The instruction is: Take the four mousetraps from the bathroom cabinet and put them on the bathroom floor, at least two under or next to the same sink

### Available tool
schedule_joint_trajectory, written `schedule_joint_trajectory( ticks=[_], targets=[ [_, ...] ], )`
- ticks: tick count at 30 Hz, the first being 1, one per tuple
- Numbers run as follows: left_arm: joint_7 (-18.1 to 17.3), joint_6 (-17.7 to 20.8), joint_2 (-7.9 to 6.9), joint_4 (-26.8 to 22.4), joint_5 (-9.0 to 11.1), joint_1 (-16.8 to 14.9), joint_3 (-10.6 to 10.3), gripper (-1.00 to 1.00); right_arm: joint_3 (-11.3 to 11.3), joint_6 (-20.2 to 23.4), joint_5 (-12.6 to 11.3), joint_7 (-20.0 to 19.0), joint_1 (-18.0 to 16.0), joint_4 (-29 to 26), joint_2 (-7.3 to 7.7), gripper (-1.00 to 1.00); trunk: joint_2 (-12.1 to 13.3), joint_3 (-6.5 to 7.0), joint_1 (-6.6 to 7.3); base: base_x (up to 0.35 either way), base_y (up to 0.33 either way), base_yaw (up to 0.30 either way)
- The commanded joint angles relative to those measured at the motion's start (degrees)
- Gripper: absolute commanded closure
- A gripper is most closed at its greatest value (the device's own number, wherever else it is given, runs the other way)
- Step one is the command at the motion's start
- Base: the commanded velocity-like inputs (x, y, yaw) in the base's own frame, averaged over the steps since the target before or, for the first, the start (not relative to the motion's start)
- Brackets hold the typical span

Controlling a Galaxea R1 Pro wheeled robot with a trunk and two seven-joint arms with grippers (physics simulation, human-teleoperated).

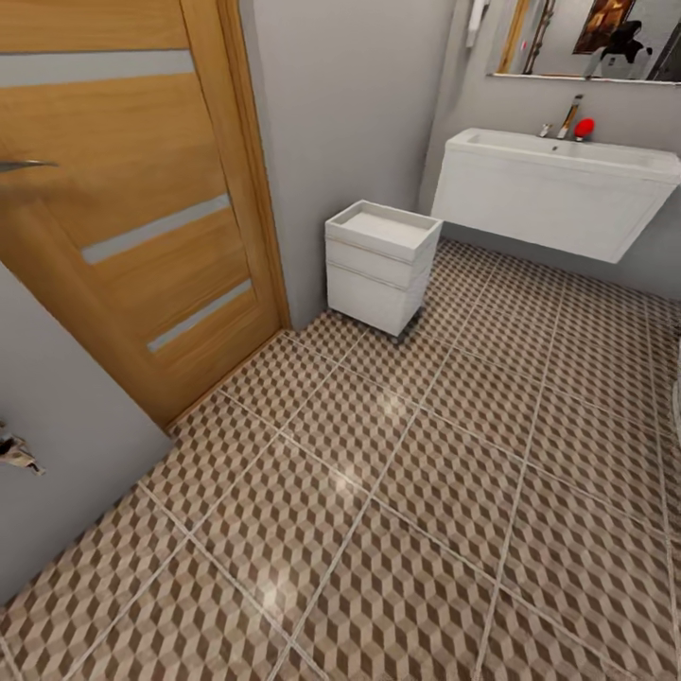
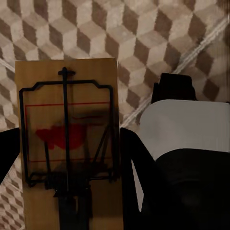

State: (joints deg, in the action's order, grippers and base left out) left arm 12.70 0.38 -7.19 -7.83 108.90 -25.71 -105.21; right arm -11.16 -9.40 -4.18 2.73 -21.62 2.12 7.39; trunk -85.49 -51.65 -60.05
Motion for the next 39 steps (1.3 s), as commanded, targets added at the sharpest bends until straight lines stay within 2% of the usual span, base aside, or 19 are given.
schedule_joint_trajectory(
  ticks=[1, 3, 6, 23, 39],
  targets=[
    [0.0, 0.0, 0.28, -0.2, -0.1, 0.0, 0.0, 1.0, 0.0, 0.0, -0.1, -0.1, 0.0, 0.0, 0.0, 1.0, 0.0, -0.05, 0.0, 0.0, 0.0, -0.245],
    [-0.1, 0.0, 1.44, -0.7, -0.1, 0.0, 0.0, 1.0, 0.0, 0.0, 0.0, -0.1, 0.0, 0.0, 0.0, 1.0, 0.0, -0.15, 0.0, 0.0, 0.0, -0.245],
    [-0.1, -0.1, 1.9, -0.7, 0.1, 0.0, 0.1, 1.0, 0.0, 0.0, 0.0, -0.1, 0.0, 0.0, -0.01, 1.0, 0.0, -0.3, 0.0, 0.0, 0.0, -0.245],
    [0.0, -0.2, 2.01, -1.0, 0.0, 0.0, 0.1, 1.0, 0.0, -0.2, 0.0, -0.1, 0.0, 0.0, 0.05, 1.0, 0.0, -1.14, 0.0, 0.0, 0.0, -0.245],
    [-0.1, -0.2, 1.92, -0.9, 0.0, 0.0, 0.1, 1.0, 0.0, -0.2, 0.0, -0.4, 0.1, 0.0, 0.03, 1.0, 0.0, -0.22, 0.0, 0.0, 0.0, -0.239]
  ],
)
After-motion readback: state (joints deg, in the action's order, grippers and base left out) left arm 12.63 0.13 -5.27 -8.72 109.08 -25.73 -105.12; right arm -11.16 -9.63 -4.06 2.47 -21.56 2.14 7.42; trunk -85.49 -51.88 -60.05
